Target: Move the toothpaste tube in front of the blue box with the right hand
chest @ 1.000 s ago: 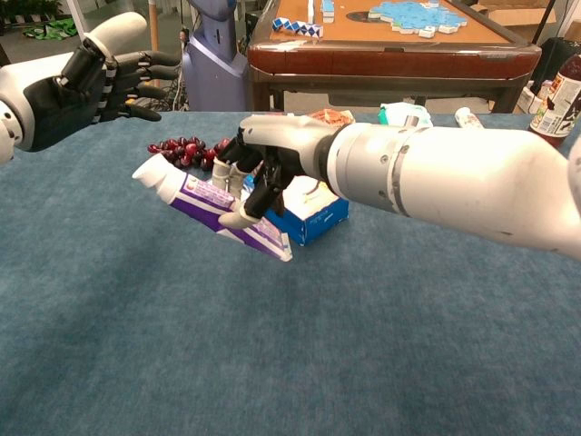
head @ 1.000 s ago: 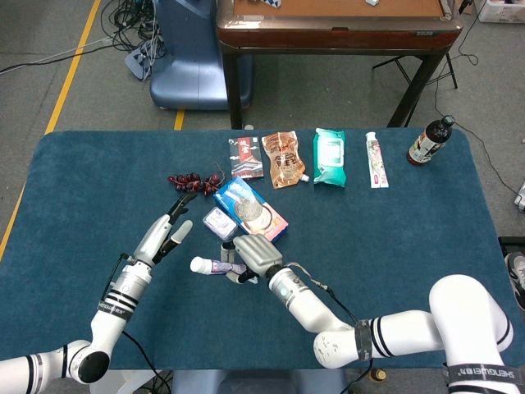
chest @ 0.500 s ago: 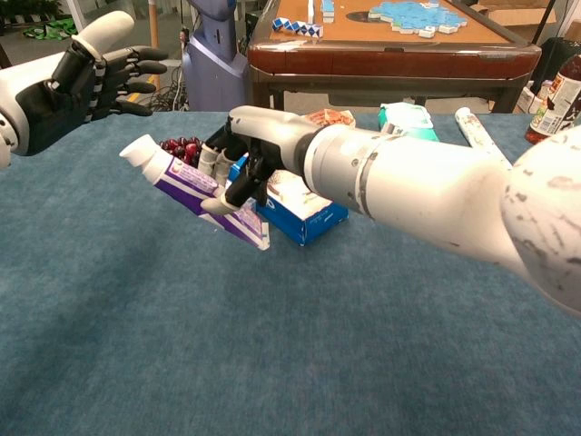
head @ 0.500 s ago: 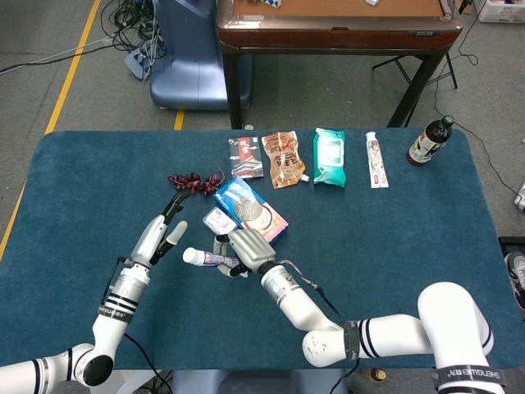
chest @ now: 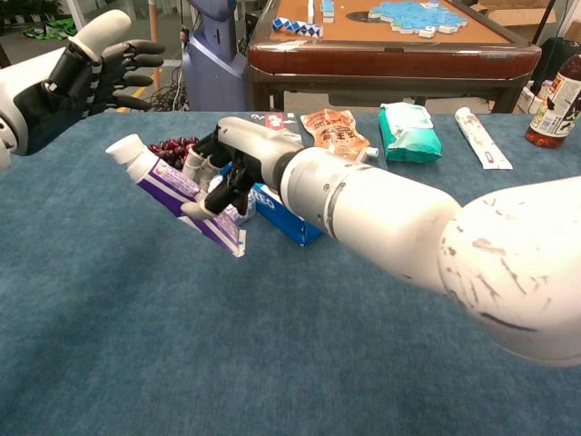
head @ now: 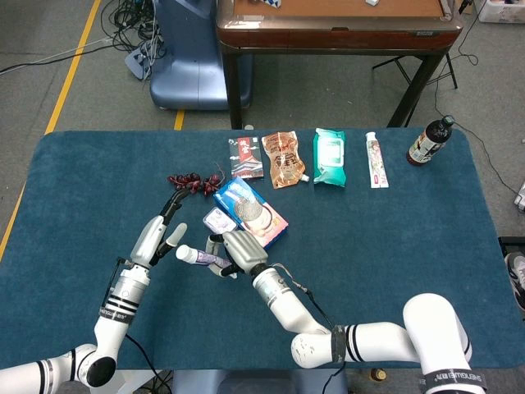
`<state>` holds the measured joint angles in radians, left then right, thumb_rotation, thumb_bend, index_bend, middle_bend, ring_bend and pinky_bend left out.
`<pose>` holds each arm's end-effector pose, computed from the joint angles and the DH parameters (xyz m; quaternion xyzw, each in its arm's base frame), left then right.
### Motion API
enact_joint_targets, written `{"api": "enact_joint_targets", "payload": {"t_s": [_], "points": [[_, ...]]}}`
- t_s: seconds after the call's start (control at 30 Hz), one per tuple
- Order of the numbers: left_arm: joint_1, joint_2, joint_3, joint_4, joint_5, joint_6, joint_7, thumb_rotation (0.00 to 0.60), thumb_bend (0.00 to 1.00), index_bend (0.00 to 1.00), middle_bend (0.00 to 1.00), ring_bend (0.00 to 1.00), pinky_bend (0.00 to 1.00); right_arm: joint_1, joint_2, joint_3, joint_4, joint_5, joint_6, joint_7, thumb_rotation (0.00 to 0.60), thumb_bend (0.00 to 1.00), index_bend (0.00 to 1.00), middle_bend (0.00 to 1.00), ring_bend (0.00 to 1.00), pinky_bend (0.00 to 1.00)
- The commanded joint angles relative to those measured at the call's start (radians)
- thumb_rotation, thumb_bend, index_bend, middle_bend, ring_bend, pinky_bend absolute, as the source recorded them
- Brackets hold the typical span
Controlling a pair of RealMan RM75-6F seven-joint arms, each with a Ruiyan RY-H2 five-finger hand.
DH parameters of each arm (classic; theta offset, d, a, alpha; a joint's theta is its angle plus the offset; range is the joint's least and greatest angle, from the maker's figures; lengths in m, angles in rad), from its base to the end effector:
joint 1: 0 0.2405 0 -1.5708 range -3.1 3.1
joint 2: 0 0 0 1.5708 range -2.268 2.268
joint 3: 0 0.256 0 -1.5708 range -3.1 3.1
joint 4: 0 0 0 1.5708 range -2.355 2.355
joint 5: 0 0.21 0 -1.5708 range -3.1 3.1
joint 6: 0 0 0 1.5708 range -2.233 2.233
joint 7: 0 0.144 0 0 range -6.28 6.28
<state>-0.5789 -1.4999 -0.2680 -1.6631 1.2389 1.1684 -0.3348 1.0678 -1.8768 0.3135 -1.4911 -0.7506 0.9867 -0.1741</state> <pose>-0.1375 0.3193 0.0341 -0.4977 -0.5736 -0.5950 0.2634 0.0111 -0.3217 -0.1012 0.6537 -0.5608 0.4584 0.2191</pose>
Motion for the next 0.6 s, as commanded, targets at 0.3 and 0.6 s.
{"api": "enact_joint_targets", "payload": {"t_s": [0.3,0.6], "points": [[-0.007,-0.023,0.001,0.0,0.01,-0.014,0.01,0.0,0.15,0.0,0.0,0.0,0.08,0.01,-0.023,0.051,0.015,0.014,-0.023,-0.05,0.6,0.88,0.88,0.78,0.73,0.59],[-0.009,-0.042,0.001,0.013,0.017,-0.015,0.014,0.0,0.15,0.0,0.0,0.0,0.08,0.017,-0.032,0.08,0.009,0.039,-0.022,-0.082,0.6,0.89,0.88,0.78,0.73,0.59]]}}
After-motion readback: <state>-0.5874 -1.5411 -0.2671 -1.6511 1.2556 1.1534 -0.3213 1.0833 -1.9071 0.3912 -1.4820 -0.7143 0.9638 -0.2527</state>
